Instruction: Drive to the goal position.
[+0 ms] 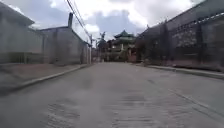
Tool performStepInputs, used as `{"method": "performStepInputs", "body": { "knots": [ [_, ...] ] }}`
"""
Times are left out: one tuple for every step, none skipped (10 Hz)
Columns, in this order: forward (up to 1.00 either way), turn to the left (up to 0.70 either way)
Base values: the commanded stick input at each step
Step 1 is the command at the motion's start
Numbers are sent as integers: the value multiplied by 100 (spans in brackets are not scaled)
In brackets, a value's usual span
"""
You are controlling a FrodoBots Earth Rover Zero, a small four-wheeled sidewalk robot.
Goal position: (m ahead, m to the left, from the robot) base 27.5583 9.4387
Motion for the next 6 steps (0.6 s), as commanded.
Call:
{"method": "performStepInputs", "body": {
  "knots": [
    [100,0],
    [100,0],
    [100,0],
    [100,0],
    [100,0],
    [100,0]
  ]
}}
